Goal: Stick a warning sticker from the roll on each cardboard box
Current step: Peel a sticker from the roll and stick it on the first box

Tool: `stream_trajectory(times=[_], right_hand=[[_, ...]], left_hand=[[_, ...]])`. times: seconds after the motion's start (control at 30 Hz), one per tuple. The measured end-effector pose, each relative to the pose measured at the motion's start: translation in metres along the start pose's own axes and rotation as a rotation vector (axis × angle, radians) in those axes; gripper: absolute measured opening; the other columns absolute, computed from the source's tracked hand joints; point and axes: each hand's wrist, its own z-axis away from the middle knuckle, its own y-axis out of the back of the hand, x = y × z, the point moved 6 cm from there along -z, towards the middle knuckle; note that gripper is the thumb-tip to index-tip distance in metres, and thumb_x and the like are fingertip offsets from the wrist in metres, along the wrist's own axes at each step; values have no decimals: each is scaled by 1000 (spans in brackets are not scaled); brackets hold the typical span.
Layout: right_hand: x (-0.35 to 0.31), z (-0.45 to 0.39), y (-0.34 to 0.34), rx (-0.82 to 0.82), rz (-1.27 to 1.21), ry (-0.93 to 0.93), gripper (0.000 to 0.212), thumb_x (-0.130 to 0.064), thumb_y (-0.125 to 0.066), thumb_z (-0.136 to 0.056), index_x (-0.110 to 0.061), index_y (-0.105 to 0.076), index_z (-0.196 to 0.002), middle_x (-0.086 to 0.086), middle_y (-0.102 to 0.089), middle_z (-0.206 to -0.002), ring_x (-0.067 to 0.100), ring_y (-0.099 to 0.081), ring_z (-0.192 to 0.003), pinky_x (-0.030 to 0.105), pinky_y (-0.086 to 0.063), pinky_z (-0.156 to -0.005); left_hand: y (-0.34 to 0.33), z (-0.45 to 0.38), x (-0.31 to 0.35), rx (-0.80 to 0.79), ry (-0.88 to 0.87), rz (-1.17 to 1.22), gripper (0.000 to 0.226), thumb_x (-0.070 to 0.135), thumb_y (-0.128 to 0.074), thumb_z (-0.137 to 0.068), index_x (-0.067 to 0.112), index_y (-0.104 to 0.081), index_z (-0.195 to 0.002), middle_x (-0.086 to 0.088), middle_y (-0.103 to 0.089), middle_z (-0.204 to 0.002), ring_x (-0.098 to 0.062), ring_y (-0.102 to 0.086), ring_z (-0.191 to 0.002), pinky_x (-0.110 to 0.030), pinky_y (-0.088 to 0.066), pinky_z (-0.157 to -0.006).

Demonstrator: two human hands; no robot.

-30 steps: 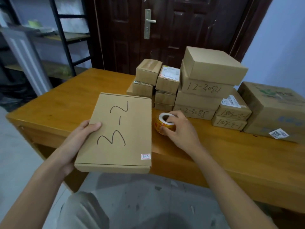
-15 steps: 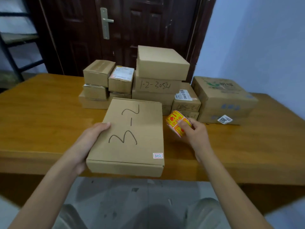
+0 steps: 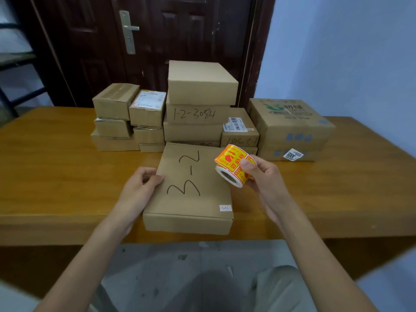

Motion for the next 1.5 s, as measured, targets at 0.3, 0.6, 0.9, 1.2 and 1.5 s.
stream_trajectory(times=[0.3, 0.6, 0.9, 1.2, 1.5], right_hand=[[-6, -1, -40, -6, 117, 32, 41, -43, -74, -91, -9, -75, -114, 5, -80, -110, 25, -74, -106, 49, -58, -102], [-8, 2, -92, 38, 157, 64, 31, -48, -66, -101, -20, -80, -103, 6, -80, -99, 29, -73, -104, 56, -56, -100], [-30, 11, -93, 155, 627, 194, 69, -63, -79, -83, -36, -48, -139, -19, -55, -144, 1, -52, -130, 28, -45, -102], [-52, 18, -125, -8, 849, 579, 35, -43, -73, -97, -25, -73, -127, -12, -56, -150, 4, -52, -138, 46, -48, -112], [-40, 18, -126, -33, 819, 636, 30, -42, -77, -93, -24, -76, -117, -12, -65, -115, 9, -59, -112, 41, -52, -91]], left_hand=[[7, 30, 46, 209, -428, -435, 16, 25, -65, -100, 26, -64, -117, 14, -63, -112, -2, -60, -104, -20, -50, -88], [-22, 46, 50, 49, -455, 7, 11, 28, -82, -90, 26, -75, -98, 10, -77, -96, -8, -73, -88, -35, -62, -78], [-4, 42, 47, 50, -401, 155, 14, 25, -82, -88, 25, -76, -101, 10, -79, -98, -8, -75, -95, -40, -65, -83], [21, 40, 44, 111, -600, -220, 20, 46, -74, -88, 30, -76, -100, 13, -67, -113, 4, -55, -118, -5, -42, -89], [26, 40, 31, 97, -663, -247, 34, 51, -71, -83, 22, -78, -101, 4, -68, -119, -4, -56, -127, -20, -50, -97]])
